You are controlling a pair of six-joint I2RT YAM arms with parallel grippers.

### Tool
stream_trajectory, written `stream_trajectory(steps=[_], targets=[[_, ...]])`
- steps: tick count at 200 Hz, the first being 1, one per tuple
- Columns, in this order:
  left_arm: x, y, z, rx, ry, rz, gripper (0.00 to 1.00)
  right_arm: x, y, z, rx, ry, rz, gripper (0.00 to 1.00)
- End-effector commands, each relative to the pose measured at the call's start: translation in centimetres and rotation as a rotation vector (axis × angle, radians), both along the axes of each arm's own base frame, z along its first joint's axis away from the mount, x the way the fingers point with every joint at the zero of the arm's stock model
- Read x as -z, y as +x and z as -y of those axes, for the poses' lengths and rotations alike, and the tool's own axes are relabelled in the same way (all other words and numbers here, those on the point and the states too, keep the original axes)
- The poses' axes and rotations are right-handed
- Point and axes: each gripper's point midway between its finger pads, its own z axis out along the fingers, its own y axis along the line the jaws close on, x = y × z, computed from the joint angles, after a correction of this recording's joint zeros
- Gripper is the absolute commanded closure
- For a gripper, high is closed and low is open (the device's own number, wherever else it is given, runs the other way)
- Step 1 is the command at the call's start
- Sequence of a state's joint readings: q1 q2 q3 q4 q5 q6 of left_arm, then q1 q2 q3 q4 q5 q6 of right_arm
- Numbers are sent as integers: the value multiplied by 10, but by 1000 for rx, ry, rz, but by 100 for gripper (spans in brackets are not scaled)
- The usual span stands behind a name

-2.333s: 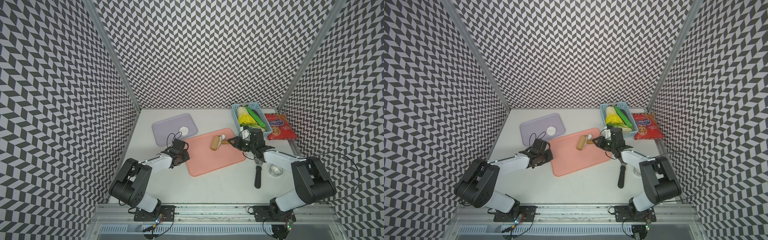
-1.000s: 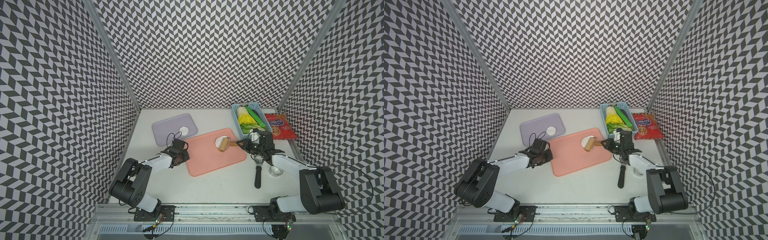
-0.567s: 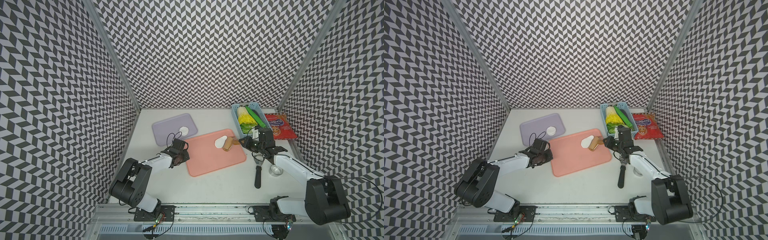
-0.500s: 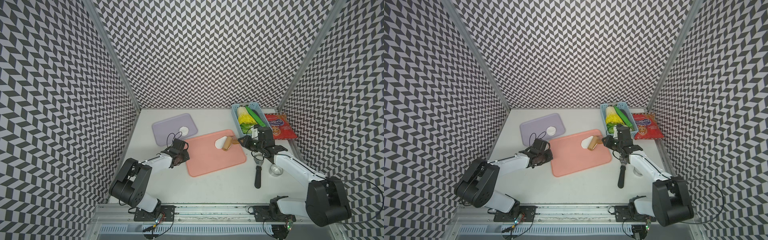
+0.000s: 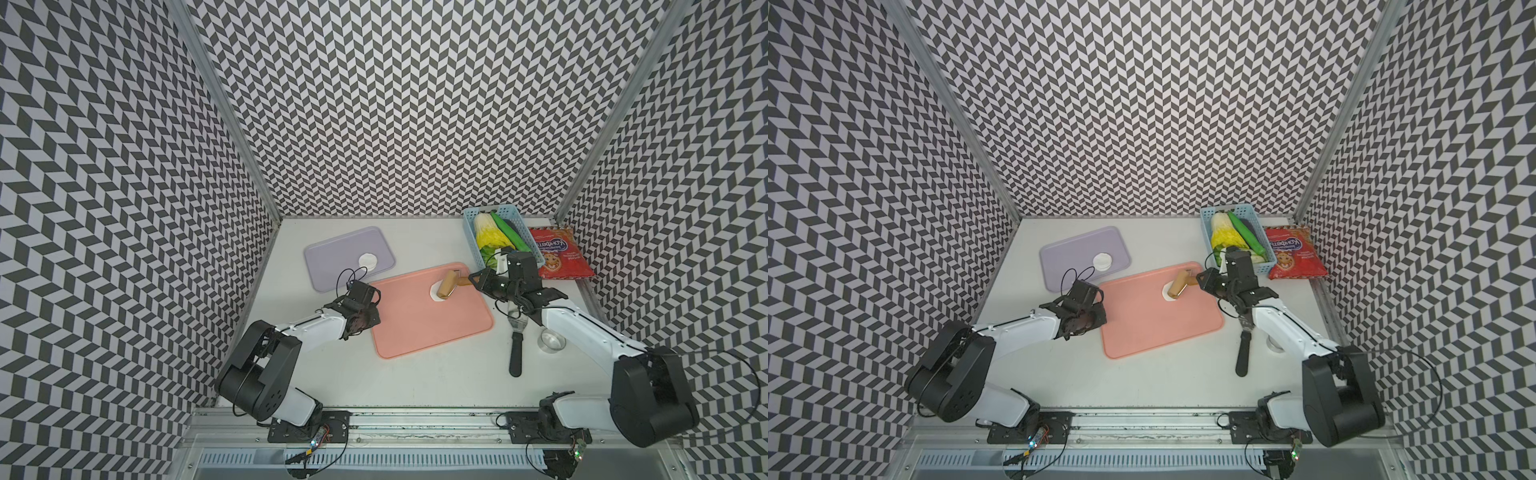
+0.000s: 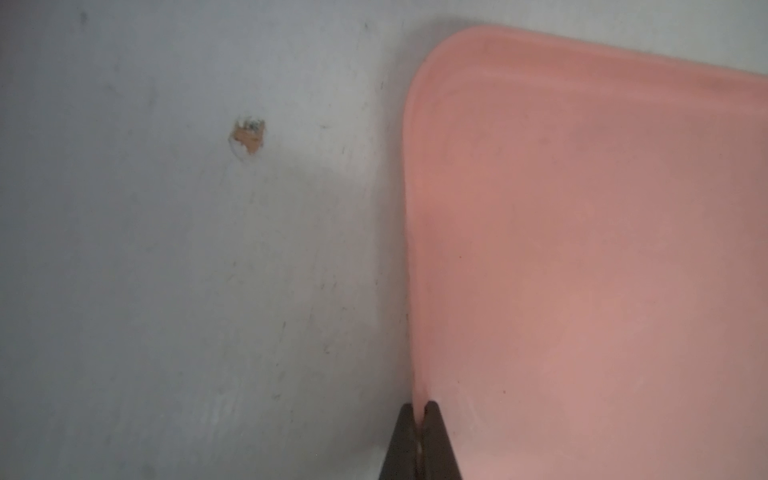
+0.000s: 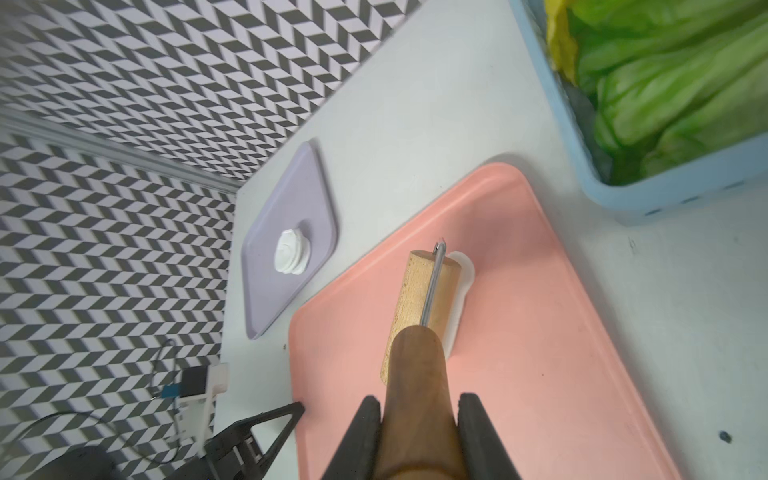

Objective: Roll out the dumpling wrappers from the dough
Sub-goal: Flatten out the dough on the work surface.

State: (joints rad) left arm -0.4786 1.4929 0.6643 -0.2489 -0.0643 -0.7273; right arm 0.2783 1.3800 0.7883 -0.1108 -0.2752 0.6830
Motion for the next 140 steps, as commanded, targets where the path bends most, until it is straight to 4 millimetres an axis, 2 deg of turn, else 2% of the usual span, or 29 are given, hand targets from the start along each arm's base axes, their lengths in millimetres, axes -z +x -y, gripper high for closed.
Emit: stream_trajectory(steps=[1,23,77,113,140], targets=[[44,-73,-29,47,147,-286,100,15,15,5,51,-20,21,100],[44,-73,-30,44,152,-285,100,46,11,13,76,-75,-47,100],[41,-73,-32,31,159,-275,100,117,-19,32,117,-157,-208,100],[40,-72,-33,28,163,-273,100,132,-25,33,126,-147,-242,100],[41,-72,-34,25,167,-273,100,121,-24,49,166,-150,-224,100]])
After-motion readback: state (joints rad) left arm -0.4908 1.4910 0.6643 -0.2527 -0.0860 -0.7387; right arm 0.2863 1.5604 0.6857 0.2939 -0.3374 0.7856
